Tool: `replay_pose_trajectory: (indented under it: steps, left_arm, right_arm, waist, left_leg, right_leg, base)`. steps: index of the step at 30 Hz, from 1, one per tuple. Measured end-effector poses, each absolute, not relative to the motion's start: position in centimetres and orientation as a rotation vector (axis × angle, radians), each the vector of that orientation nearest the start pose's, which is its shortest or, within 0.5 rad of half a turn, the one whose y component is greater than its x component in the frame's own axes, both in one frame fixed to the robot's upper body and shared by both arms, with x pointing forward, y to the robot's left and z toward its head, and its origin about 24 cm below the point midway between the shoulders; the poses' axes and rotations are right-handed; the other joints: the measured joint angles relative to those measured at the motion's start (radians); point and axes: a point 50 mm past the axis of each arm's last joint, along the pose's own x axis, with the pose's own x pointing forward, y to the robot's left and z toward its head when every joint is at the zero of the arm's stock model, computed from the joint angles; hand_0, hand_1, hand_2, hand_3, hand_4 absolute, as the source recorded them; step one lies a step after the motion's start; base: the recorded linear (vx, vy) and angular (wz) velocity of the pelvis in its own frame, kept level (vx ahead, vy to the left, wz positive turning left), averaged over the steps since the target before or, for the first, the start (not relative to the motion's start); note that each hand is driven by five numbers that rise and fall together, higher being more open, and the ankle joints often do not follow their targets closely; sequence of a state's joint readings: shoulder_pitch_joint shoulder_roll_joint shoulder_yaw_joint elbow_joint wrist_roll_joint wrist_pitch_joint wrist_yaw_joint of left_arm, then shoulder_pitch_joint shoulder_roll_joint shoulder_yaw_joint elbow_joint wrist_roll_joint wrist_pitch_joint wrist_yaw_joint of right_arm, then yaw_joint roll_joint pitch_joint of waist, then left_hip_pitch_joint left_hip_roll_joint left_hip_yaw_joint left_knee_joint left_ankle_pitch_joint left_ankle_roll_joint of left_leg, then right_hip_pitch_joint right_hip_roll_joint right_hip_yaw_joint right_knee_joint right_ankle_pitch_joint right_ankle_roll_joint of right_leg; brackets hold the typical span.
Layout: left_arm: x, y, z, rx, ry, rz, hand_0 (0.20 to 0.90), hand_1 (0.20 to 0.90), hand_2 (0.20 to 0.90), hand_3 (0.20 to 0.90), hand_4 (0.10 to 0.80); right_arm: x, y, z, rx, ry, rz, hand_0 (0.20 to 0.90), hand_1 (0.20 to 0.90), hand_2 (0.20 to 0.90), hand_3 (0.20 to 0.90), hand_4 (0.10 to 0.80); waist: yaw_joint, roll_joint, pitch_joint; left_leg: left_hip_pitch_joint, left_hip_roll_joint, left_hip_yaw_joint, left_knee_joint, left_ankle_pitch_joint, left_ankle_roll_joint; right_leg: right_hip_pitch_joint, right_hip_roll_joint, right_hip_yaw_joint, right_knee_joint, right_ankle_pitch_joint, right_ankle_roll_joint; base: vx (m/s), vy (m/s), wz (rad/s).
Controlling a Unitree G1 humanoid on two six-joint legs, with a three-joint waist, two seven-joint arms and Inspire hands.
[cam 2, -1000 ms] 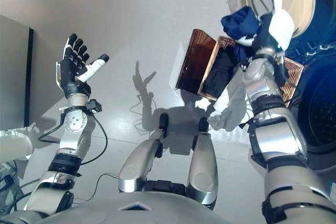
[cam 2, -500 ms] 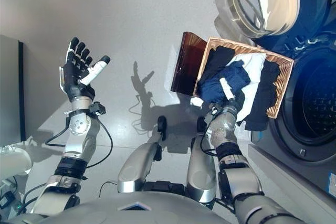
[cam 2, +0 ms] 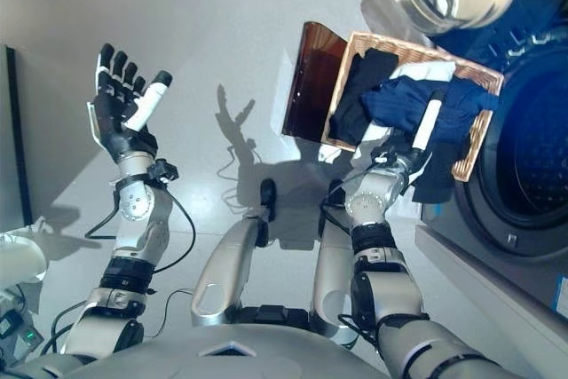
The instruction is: Pick up the clothes and place them into the washing machine
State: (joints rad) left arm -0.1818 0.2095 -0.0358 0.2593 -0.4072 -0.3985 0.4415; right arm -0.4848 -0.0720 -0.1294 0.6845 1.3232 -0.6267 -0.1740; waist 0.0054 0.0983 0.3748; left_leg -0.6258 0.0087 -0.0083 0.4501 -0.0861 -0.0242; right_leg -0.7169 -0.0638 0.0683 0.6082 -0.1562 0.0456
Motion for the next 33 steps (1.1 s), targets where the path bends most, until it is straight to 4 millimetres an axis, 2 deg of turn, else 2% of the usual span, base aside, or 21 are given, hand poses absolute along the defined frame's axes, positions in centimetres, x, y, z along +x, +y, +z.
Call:
replay_pose_trajectory:
  steps: [2,6,9,15,17,20,24,33]
  left_arm:
    - [27.8,21.4,6.5,-0.258,-0.266,0.491,0.900,0.900,0.900,0.900,0.800]
    - [27.8,21.4,6.6,-0.256,-0.267,0.493,0.900,0.900,0.900,0.900,0.800]
    - [27.8,21.3,6.6,-0.256,-0.267,0.489,0.900,0.900,0.900,0.900,0.800]
    - [27.8,21.3,6.6,-0.250,-0.267,0.479,0.900,0.900,0.900,0.900,0.800]
    - [27.7,21.3,6.5,-0.243,-0.263,0.476,0.900,0.900,0.900,0.900,0.800]
    - [27.5,21.5,6.2,-0.229,-0.256,0.461,0.900,0.900,0.900,0.900,0.800]
    - [27.2,21.2,5.8,-0.216,-0.241,0.435,0.900,0.900,0.900,0.900,0.800]
    - [27.2,20.9,5.8,-0.211,-0.241,0.399,0.900,0.900,0.900,0.900,0.800]
  right_arm:
    - [32.1,-21.8,4.2,1.236,-0.306,-0.696,0.200,0.200,0.200,0.200,0.300]
    - [32.0,-22.8,5.2,1.296,-0.398,-0.746,0.200,0.200,0.200,0.200,0.300]
    - [32.2,-23.6,6.4,1.322,-0.483,-0.778,0.200,0.200,0.200,0.200,0.300]
    - [32.2,-24.1,7.3,1.365,-0.538,-0.806,0.200,0.200,0.200,0.200,0.300]
    - [32.5,-24.3,7.7,1.427,-0.564,-0.827,0.200,0.200,0.200,0.200,0.300]
    - [32.7,-25.7,9.0,1.492,-0.635,-0.866,0.200,0.200,0.200,0.200,0.300]
    - [33.0,-28.5,12.2,1.501,-0.751,-0.887,0.200,0.200,0.200,0.200,0.300]
    - [33.0,-32.2,16.7,1.472,-0.850,-0.927,0.200,0.200,0.200,0.200,0.300]
  waist:
    - [-0.010,-0.009,0.009]
    - [-0.018,-0.014,0.027]
    - [-0.021,-0.012,0.033]
    - [-0.018,0.008,0.042]
    - [-0.016,0.021,0.046]
    - [-0.012,0.067,0.045]
    - [0.007,0.139,0.041]
    - [0.020,0.214,-0.005]
  left_leg:
    - [-0.060,0.014,0.000,0.072,-0.021,-0.005]
    - [-0.104,0.035,0.008,0.151,-0.058,-0.007]
    - [-0.118,0.037,0.016,0.170,-0.070,-0.006]
    - [-0.110,0.038,0.042,0.162,-0.073,-0.002]
    - [-0.096,0.036,0.059,0.149,-0.072,0.000]
    - [-0.076,0.027,0.088,0.117,-0.065,0.012]
    - [-0.022,0.007,0.130,0.043,-0.048,0.025]
    - [0.056,-0.023,0.170,-0.066,-0.027,0.031]
  right_leg:
    - [-0.050,0.018,0.001,0.040,0.001,0.000]
    - [-0.084,0.035,0.008,0.080,-0.002,-0.011]
    - [-0.109,0.042,0.028,0.094,0.000,-0.010]
    - [-0.115,0.045,0.053,0.093,0.003,-0.007]
    - [-0.112,0.044,0.066,0.089,0.005,-0.004]
    - [-0.114,0.034,0.090,0.079,0.011,0.005]
    - [-0.107,0.008,0.115,0.053,0.024,0.017]
    - [-0.093,-0.004,0.151,0.017,0.035,0.024]
  base:
    - [-0.038,-0.023,-0.16]
    - [-0.029,0.000,-0.17]
    - [0.002,0.014,-0.20]
    - [0.013,0.057,-0.10]
    - [0.010,0.082,-0.14]
    - [0.032,0.108,-0.16]
    - [0.040,0.070,-0.23]
    - [0.046,0.011,-0.18]
